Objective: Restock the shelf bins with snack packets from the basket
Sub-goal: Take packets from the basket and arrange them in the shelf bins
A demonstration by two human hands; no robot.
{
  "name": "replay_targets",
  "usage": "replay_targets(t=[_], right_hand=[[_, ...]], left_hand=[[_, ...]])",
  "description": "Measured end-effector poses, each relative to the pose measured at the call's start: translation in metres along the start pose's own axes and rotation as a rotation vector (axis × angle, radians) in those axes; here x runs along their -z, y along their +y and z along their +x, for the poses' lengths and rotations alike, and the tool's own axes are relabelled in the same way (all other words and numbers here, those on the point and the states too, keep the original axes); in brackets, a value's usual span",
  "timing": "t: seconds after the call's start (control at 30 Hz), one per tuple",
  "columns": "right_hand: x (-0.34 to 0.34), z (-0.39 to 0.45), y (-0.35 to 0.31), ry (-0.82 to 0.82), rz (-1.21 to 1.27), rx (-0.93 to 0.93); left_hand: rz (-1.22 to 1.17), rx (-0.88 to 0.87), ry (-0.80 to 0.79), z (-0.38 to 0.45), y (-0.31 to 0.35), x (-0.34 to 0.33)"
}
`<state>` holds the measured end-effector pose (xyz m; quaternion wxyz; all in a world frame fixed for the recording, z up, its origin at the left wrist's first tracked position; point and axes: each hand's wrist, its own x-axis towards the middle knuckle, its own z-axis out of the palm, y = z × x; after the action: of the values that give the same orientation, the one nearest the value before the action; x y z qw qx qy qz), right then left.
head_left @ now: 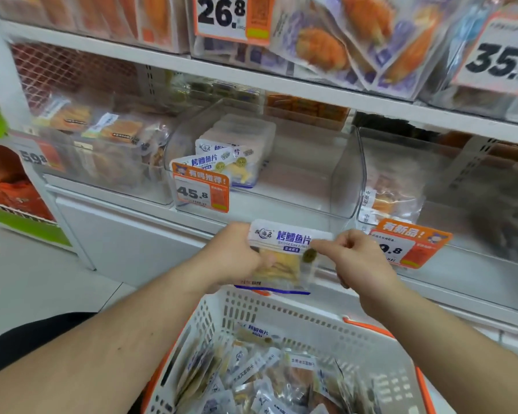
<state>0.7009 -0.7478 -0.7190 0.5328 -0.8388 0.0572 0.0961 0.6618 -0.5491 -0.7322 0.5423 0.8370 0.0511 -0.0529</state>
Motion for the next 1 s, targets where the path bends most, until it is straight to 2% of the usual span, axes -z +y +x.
replay_targets(t=[0.07,0.17,0.27,0.4,0.47,0.53,0.63,0.73,0.8,1.0], right_hand=[[0.001,0.0,-0.004,-0.052,0.045,0.011],[-0.001,-0.001,-0.011,-0.161,0.069,0.034],[-0.002,0.002,-0.018,-0.216,0.1,0.065],[-0.008,0.005,-0.035,-0.204,0.132,0.102],[-0.009,0.008,-0.05,-0.174,0.136,0.175],[-0.009,0.014,-0.069,-0.104,0.149,0.279],[-0.011,0.027,-0.101,-0.009,0.164,0.448],[-0.023,0.049,-0.12,0.059,0.109,0.559],[-0.033,0.07,-0.123,0.067,0.079,0.532],[-0.072,0.122,-0.109,-0.098,-0.006,0.197]], left_hand=[[-0.15,0.024,-0.013,0.001,0.003,0.005],[-0.24,0.041,-0.019,0.005,0.004,0.006],[-0.231,0.008,0.014,0.009,0.004,0.011],[-0.19,-0.114,0.108,0.012,0.007,0.023],[-0.208,-0.187,0.202,0.012,0.011,0.03],[-0.248,-0.235,0.408,0.014,0.016,0.041],[-0.348,-0.22,0.697,0.017,0.02,0.067],[-0.357,-0.153,0.792,0.02,0.017,0.089],[-0.362,-0.115,0.815,0.022,0.014,0.097],[-0.422,-0.004,0.896,0.03,0.007,0.109]])
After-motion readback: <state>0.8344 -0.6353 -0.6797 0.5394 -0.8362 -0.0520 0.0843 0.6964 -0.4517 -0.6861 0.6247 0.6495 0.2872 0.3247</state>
